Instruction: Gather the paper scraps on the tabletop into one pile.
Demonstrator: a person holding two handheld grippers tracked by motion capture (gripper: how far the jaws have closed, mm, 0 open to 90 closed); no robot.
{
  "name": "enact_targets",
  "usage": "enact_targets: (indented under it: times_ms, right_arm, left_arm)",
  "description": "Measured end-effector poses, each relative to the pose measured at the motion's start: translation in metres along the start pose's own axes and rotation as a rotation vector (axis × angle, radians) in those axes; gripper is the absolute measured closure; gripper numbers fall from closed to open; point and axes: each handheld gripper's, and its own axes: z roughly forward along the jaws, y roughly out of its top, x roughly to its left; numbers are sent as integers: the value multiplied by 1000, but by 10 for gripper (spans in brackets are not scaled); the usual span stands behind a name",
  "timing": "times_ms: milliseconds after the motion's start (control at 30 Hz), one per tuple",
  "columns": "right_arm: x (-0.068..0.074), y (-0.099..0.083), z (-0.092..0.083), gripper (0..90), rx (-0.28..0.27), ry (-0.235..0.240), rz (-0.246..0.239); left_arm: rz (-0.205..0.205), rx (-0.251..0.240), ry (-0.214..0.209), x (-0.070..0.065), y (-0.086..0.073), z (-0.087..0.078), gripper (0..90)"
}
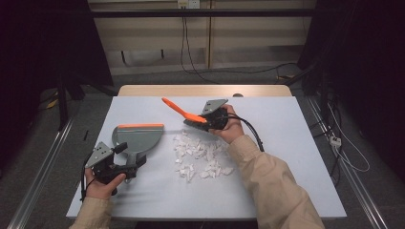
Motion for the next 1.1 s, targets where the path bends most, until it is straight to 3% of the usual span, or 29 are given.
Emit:
enact_targets:
  times_ms: [100,300,433,533,700,867,1100]
  right_arm:
    - [1,2,10,717,22,6,-12]
    - [9,8,19,716,26,74,-54]
    - [15,7,9,717,32,145,-80]
    - [22,6,2,716,46,167,-121]
    - [30,4,-14,717,47,198,-134]
    - [24,9,-33,717,-10,113,-49]
    - [20,17,-50,716,-66,52,86]
  left_arm:
    - [-2,0,2,0,0,0,59]
    - [-6,-4,4,1,0,0,59]
    - [-2,-3,2,2,0,-1,59]
    - [-4,-6,0,1,0,-1,59]
    - [-4,-5,-4,1,0,-1,59]
    - [-2,-7,-2,2,1,-2,59]
    - [4,-9,-15,3,1,-2,59]
